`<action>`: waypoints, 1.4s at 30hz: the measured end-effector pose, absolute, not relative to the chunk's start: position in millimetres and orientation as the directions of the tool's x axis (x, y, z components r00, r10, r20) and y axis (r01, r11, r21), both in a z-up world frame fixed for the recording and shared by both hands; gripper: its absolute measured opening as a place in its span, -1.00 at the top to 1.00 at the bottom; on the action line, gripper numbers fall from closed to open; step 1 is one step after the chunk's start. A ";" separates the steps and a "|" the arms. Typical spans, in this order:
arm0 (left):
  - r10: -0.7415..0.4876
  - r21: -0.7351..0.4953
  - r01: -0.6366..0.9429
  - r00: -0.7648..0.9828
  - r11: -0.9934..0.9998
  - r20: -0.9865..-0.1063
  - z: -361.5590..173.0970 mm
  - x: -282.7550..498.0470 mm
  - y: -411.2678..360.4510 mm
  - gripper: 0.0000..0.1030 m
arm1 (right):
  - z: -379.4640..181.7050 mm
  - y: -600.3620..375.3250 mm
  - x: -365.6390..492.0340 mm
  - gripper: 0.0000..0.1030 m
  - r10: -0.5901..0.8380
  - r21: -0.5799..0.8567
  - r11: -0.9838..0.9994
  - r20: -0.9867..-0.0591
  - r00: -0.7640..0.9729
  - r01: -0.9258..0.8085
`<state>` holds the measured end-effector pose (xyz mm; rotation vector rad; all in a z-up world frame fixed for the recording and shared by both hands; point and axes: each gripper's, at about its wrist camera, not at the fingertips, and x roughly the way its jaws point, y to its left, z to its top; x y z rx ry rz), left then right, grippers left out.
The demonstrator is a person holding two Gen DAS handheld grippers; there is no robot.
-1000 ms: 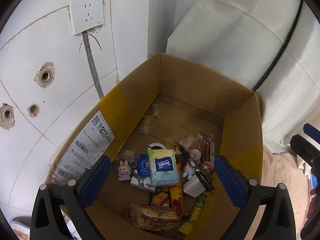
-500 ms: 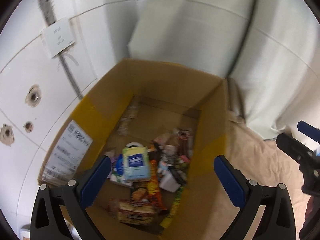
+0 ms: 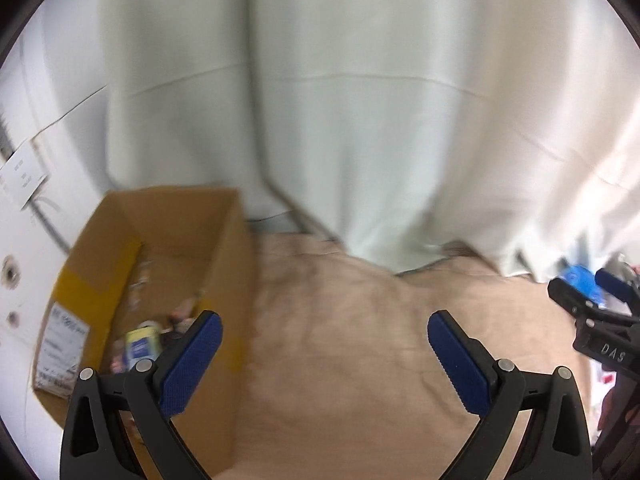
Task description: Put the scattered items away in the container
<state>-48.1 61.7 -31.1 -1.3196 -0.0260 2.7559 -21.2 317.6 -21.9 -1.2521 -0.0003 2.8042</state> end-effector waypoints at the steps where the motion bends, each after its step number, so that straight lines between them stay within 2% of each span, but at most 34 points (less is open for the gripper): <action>1: 0.090 -0.052 -0.079 -0.631 -0.996 -0.771 -27.4 -46.0 68.2 -1.00 | -18.2 323.1 -13.7 -1.00 0.075 -0.030 -0.996 -0.739 -0.669 -0.079; 11: 0.085 -0.003 -0.116 -0.711 -0.993 -0.699 5.2 -8.8 101.0 -1.00 | 8.9 326.7 49.6 -1.00 0.085 -0.008 -0.994 -0.703 -0.706 -0.111; 26: -0.005 0.004 0.003 -0.719 -1.000 -0.695 5.9 39.9 47.7 -1.00 | 13.6 287.8 64.9 -1.00 -0.045 0.052 -0.999 -0.705 -0.708 0.011; 29: -0.035 0.045 0.005 -0.723 -0.999 -0.690 3.1 45.6 45.3 -1.00 | 12.1 282.8 65.5 -1.00 -0.055 0.050 -0.998 -0.705 -0.707 0.027; 42: -0.009 0.008 0.005 -0.721 -1.000 -0.693 2.5 47.4 40.8 -1.00 | 10.3 280.3 64.3 -1.00 -0.049 0.048 -0.999 -0.711 -0.701 0.021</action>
